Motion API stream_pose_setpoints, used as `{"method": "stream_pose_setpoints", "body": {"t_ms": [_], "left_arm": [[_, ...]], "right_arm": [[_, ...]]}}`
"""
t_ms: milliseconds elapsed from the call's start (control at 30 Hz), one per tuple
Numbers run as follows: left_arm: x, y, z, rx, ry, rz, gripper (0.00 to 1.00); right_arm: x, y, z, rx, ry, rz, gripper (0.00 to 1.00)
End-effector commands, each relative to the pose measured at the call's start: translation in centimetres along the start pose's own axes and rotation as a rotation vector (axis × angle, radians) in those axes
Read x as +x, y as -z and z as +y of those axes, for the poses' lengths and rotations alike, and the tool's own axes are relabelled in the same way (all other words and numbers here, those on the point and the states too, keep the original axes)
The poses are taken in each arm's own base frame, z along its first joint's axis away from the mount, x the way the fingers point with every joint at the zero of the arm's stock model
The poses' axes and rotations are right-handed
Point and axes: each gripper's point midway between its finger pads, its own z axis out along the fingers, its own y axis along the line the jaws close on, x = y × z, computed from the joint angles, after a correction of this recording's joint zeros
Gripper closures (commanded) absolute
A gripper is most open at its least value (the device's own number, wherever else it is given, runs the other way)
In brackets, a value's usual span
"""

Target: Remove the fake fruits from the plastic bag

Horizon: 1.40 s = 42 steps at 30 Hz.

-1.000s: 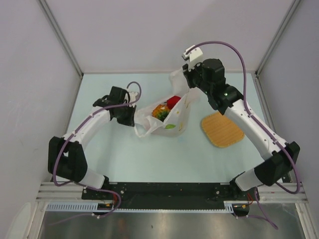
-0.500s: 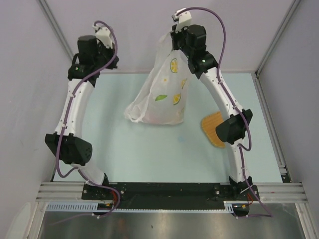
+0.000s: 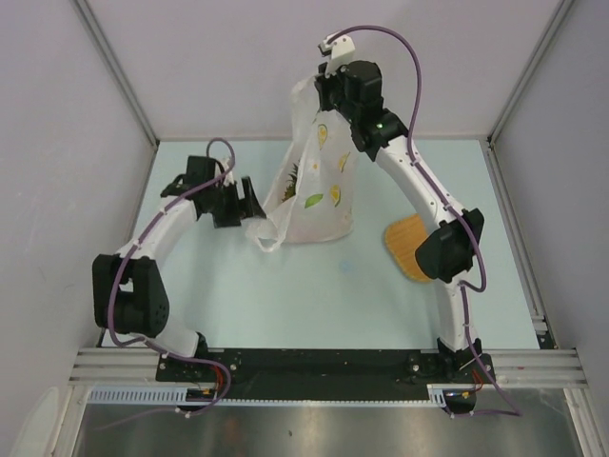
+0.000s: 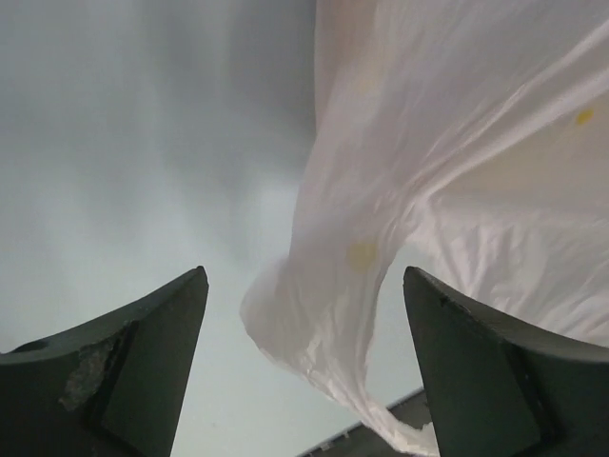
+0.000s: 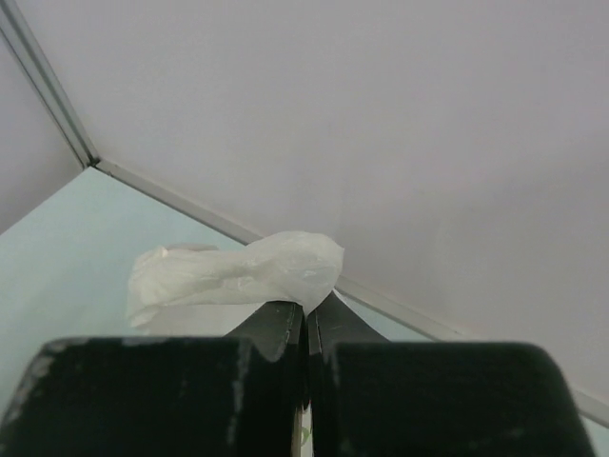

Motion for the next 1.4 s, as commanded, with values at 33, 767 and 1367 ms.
{"method": "stream_pose_setpoints", "body": {"t_ms": [33,767,1367], "left_arm": [[2.7,-0.4,-3.9,0.173,0.057,0.076,0.11],[-25.7,13.7,-7.3,0.086,-0.308,-0.654,1.00],[-6.9,1.7,1.6,-0.024,-0.194,-0.123,1.00]], "right_arm": [[-3.2,2.0,0.0,-0.006,-0.022,-0.048,1.00],[-10.3,-0.4,0.1,-0.014,0.090,-0.380,1.00],[16.8,3.6,4.1,-0.148,0.023,0.235,0.79]]}}
